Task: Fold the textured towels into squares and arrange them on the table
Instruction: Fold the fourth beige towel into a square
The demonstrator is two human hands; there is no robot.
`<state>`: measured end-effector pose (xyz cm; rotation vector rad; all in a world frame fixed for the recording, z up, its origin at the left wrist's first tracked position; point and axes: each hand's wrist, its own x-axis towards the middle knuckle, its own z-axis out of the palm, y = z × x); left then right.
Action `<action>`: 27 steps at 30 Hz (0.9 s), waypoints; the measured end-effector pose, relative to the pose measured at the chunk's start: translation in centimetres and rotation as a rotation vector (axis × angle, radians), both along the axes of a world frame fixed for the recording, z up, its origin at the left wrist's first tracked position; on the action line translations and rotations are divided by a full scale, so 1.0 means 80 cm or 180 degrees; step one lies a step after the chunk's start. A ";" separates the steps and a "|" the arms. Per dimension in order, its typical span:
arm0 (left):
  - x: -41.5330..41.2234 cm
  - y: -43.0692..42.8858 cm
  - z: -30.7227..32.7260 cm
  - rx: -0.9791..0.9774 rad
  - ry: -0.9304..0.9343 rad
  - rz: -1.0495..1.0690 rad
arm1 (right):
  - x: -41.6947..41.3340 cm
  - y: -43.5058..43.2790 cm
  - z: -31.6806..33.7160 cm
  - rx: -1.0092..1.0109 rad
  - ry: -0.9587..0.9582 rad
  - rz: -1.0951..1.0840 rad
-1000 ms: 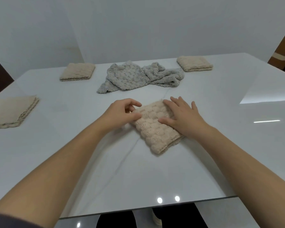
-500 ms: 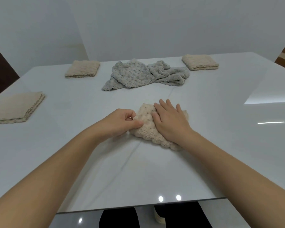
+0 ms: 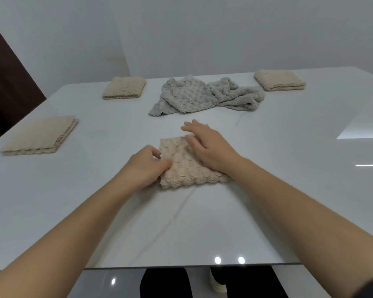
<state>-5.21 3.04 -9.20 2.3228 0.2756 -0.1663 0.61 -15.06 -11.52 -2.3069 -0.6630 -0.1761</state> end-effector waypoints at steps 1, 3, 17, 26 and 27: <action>-0.001 -0.002 0.001 0.0546 -0.0367 0.0065 | -0.003 -0.002 0.003 0.0237 -0.0010 -0.0152; -0.001 -0.016 0.008 0.1160 -0.1233 -0.0009 | -0.009 -0.010 0.008 0.0582 -0.0016 -0.0581; 0.057 -0.054 -0.032 0.1840 -0.0298 -0.1493 | -0.061 -0.076 0.044 0.0989 0.2733 -0.0456; 0.074 -0.050 -0.012 0.1797 0.0377 -0.1829 | -0.055 -0.063 0.037 0.0770 0.2745 0.0458; 0.073 -0.050 -0.012 0.1809 0.0358 -0.1836 | -0.056 -0.062 0.035 0.0743 0.2823 0.0490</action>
